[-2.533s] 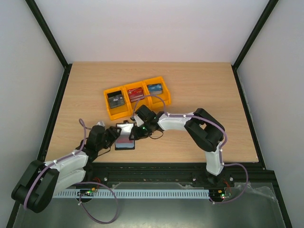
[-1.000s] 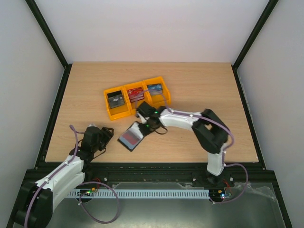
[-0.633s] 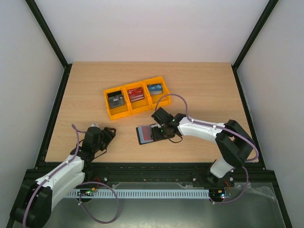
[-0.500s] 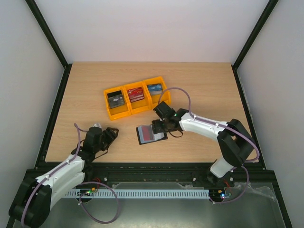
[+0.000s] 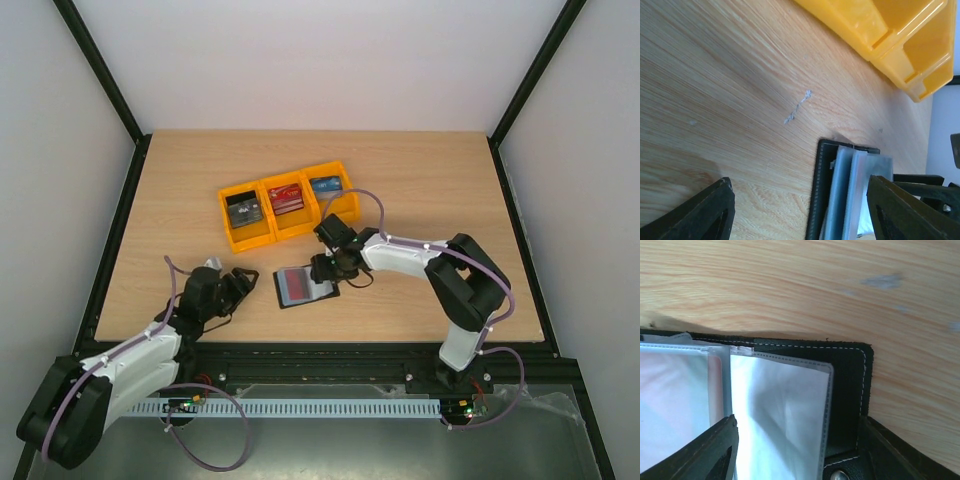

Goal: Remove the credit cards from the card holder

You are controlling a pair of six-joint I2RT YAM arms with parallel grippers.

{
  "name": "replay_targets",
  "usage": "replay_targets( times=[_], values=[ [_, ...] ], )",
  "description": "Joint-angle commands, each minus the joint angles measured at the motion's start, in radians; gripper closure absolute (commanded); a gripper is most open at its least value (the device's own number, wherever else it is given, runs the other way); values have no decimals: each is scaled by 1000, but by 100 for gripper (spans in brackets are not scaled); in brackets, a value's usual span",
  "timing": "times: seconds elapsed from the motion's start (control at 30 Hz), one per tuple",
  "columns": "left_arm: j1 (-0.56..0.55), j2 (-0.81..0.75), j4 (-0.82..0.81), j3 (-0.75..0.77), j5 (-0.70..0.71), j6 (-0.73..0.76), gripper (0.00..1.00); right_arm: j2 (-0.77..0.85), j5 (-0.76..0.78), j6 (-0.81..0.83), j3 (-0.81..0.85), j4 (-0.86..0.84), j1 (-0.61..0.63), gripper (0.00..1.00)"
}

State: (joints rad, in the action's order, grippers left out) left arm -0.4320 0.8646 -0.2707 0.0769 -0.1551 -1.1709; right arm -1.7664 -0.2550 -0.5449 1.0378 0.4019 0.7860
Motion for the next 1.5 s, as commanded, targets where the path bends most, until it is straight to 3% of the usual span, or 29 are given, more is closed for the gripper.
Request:
replay_targets(
  times=[0.0, 0.2, 0.43, 0.87, 0.9, 1.1, 1.3, 1.47],
  values=[
    [-27, 40, -50, -19, -3, -18, 26, -57, -165, -63, 2, -92, 36, 37],
    [-39, 79, -98, -20, -9, -26, 25, -84, -244, -139, 3, -201, 56, 40],
    [-52, 99, -122, -23, 11, -44, 24, -146, -314, -117, 71, -217, 120, 43],
    [-60, 86, -160, -22, 9, -27, 36, -203, -438, -72, 116, -269, 138, 43],
    [-60, 84, -162, -22, 10, -27, 36, -216, -441, -69, 122, -271, 139, 46],
    [-53, 54, -160, -21, 20, -17, 37, -189, -377, -59, 124, -245, 121, 95],
    [61, -82, -219, 2, -65, 108, 30, 17, -396, 96, 125, -171, 13, 98],
    [232, -230, -387, 67, -301, 254, 25, 242, -495, 297, 195, -120, -71, 98]
  ],
)
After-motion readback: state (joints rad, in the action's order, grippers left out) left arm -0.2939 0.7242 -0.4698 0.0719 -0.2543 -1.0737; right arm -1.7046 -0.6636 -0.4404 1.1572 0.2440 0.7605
